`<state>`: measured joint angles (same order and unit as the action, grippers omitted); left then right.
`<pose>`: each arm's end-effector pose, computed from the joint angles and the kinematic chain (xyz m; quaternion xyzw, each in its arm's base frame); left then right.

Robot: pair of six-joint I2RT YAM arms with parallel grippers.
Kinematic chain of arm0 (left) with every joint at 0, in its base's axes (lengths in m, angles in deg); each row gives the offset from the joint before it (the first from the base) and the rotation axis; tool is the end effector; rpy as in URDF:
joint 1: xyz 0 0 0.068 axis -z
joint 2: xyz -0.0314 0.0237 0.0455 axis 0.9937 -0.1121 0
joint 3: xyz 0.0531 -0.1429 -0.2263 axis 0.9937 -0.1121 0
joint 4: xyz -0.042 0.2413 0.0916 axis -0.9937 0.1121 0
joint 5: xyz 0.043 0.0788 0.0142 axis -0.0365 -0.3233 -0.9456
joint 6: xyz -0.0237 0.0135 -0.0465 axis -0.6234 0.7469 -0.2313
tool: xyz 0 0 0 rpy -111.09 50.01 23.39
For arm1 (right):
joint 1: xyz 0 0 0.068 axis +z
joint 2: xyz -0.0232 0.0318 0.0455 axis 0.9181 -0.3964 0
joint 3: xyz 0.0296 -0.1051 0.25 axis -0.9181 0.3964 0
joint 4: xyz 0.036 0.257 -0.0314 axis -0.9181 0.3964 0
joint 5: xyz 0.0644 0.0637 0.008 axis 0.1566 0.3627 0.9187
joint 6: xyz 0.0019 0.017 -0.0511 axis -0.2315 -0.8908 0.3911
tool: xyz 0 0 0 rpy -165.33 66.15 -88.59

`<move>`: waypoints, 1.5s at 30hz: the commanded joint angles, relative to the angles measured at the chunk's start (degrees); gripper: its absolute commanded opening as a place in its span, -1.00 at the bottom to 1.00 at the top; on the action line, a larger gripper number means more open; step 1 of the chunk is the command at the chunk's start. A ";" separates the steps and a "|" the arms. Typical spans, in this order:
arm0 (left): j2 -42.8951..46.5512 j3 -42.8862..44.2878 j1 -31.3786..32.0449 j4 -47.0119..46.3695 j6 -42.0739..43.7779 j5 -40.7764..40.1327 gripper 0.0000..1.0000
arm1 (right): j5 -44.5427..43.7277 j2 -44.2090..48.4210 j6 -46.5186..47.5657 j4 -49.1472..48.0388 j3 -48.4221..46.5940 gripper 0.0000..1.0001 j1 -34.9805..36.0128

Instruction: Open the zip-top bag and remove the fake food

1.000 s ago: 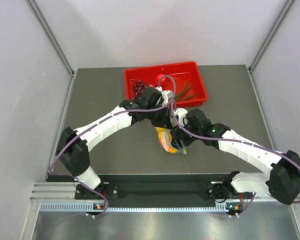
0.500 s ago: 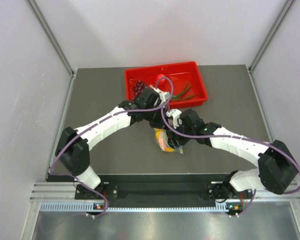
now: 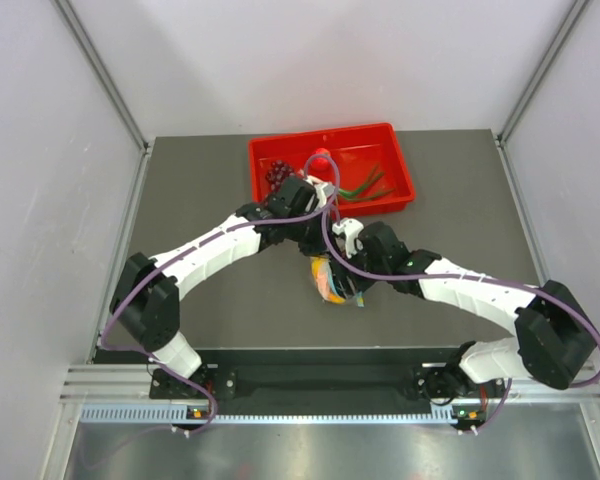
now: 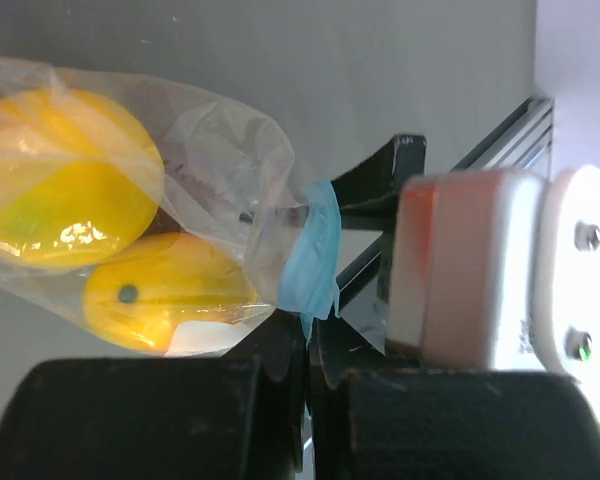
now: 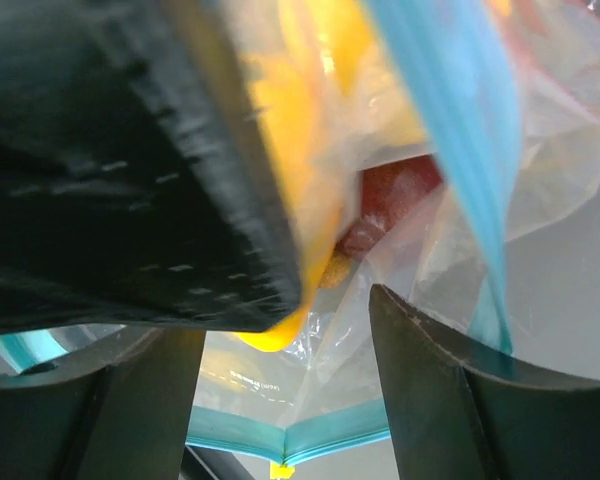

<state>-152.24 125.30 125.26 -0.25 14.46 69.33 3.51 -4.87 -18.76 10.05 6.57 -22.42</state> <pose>0.2592 -0.2508 0.2762 0.1160 0.9009 -0.3868 0.1591 0.1907 0.1956 0.2128 -0.3156 0.8633 0.2546 0.3005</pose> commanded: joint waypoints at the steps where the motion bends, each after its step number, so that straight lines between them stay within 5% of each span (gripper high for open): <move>1: 0.71 0.16 2.08 -16.50 -6.23 5.50 -1.00 | 6.95 0.46 3.72 -11.96 -0.86 0.32 5.52; 11: -0.44 1.04 2.08 -17.21 -7.54 6.56 -1.00 | 8.89 0.21 3.72 -14.69 -0.86 0.34 7.36; 16: -0.26 1.30 2.08 -17.21 -8.51 6.82 -1.00 | -0.50 -3.05 3.64 -16.26 0.02 0.33 7.36; 23: 0.53 0.25 1.38 -16.42 -10.44 6.47 -1.00 | -2.54 -7.00 1.88 -26.37 3.62 0.33 7.37; 27: 1.40 -1.77 -0.03 -17.12 -11.94 6.21 -1.00 | -3.59 -7.27 1.79 -29.19 5.12 -0.07 7.19; 31: 2.46 -3.62 -2.31 -15.20 -8.79 3.67 -0.99 | -5.18 -4.55 1.79 -26.12 5.20 -0.19 6.66; 38: 3.08 0.50 -3.20 -8.86 2.55 -0.91 -0.05 | -6.67 2.13 -0.15 -20.85 7.31 -0.26 6.31; 40: 4.92 0.42 -3.20 -9.21 5.80 -1.35 0.53 | -6.76 2.66 -0.67 -20.31 7.58 -0.26 6.05; 45: 10.18 -1.94 -4.16 -10.44 11.17 -2.15 0.78 | -6.67 2.49 -1.20 -20.31 7.67 -0.26 5.52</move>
<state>-148.02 122.63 121.28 -5.94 20.52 65.90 -4.70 -2.18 -20.02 -11.22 14.11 -17.68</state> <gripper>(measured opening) 0.880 0.370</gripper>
